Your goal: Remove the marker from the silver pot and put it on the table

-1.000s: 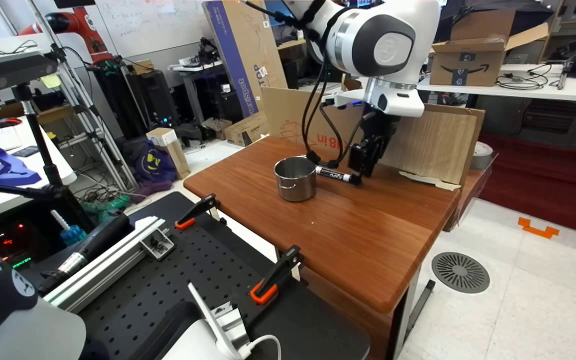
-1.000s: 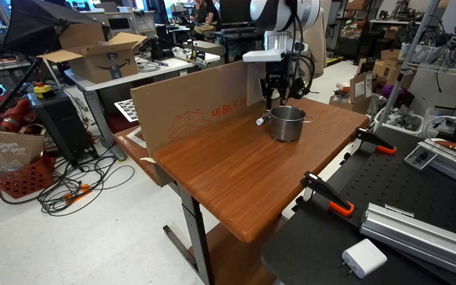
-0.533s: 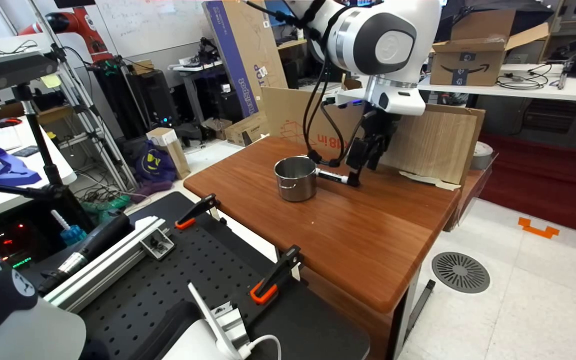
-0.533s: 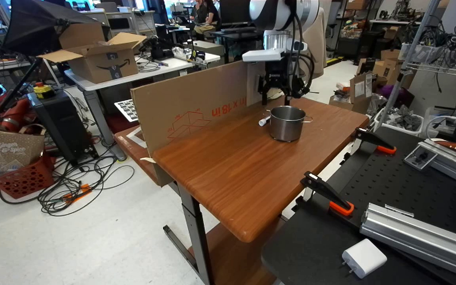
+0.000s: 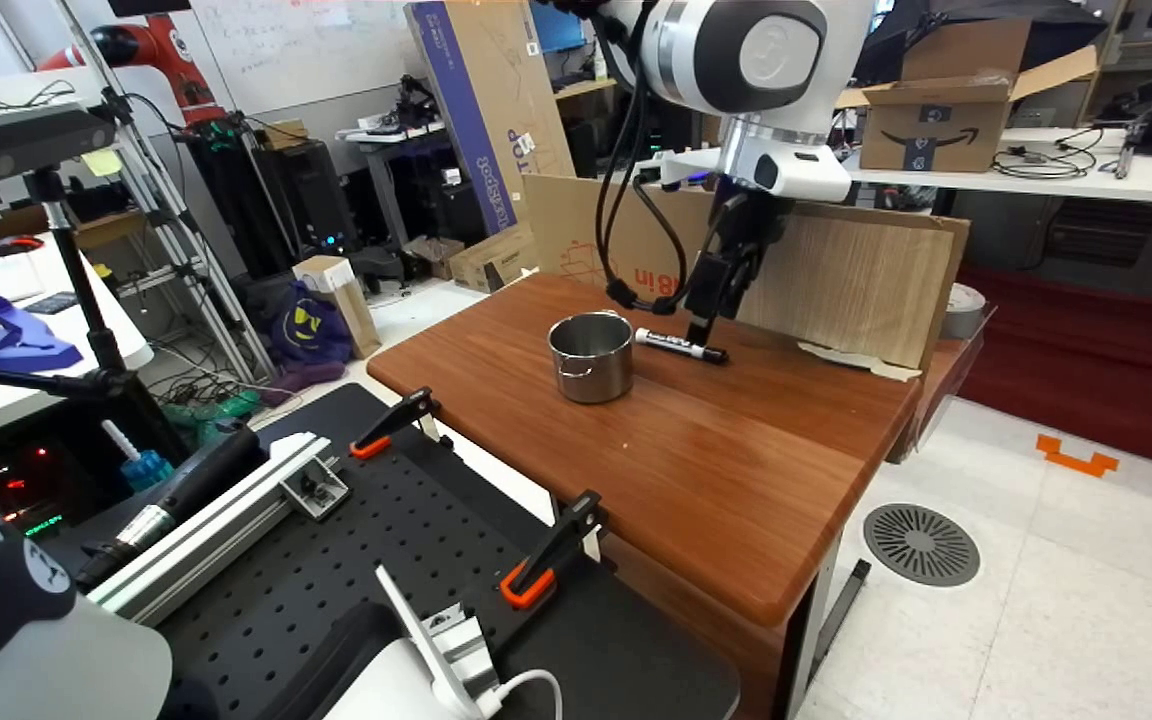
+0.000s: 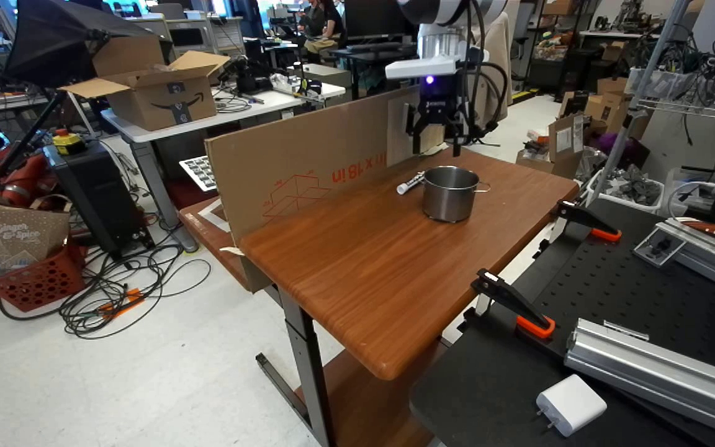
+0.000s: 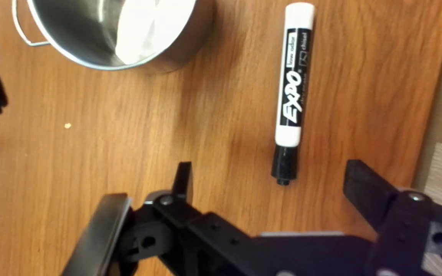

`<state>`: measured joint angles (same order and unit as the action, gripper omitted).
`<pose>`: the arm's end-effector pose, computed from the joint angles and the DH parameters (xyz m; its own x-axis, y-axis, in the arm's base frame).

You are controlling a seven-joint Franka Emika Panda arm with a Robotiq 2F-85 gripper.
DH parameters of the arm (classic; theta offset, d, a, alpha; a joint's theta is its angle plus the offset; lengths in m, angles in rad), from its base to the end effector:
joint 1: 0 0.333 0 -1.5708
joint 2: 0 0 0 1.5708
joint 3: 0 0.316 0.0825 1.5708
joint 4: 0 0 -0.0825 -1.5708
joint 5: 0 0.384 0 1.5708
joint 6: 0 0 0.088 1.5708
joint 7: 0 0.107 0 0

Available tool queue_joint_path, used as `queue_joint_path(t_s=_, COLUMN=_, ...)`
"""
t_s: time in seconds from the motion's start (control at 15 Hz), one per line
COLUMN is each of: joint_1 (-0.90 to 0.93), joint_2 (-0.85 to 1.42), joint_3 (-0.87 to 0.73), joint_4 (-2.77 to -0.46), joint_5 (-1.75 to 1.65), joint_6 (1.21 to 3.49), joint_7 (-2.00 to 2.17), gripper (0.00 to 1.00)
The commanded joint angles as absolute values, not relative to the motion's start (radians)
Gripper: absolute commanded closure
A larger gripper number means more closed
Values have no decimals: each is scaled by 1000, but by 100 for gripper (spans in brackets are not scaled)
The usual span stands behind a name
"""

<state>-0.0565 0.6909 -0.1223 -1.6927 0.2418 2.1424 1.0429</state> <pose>0.6425 -0.0995 0.1798 0.1917 -0.9618 -0.1957 -0.9617 -0.2239 0.1583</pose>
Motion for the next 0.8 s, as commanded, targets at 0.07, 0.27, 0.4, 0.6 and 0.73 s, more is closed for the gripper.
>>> queue_joint_path(t_s=0.07, joint_1=-54, joint_2=623, joint_3=-128, joint_4=-1751, joint_5=244, joint_6=2144, joint_7=1000, gripper=0)
queue_joint_path(t_s=0.27, joint_1=-54, joint_2=559, joint_3=-128, joint_4=-1818, joint_5=244, joint_6=2159, joint_7=972, gripper=0)
queue_joint_path(t_s=0.4, joint_1=-54, joint_2=559, joint_3=-128, joint_4=-1830, joint_5=244, joint_6=2175, joint_7=968, gripper=0)
queue_joint_path(t_s=0.6, joint_1=-54, joint_2=558, joint_3=-128, joint_4=-1833, joint_5=244, joint_6=2179, joint_7=967, gripper=0)
queue_joint_path(t_s=0.73, joint_1=-54, joint_2=558, joint_3=-128, joint_4=-1833, joint_5=244, joint_6=2179, joint_7=966, gripper=0)
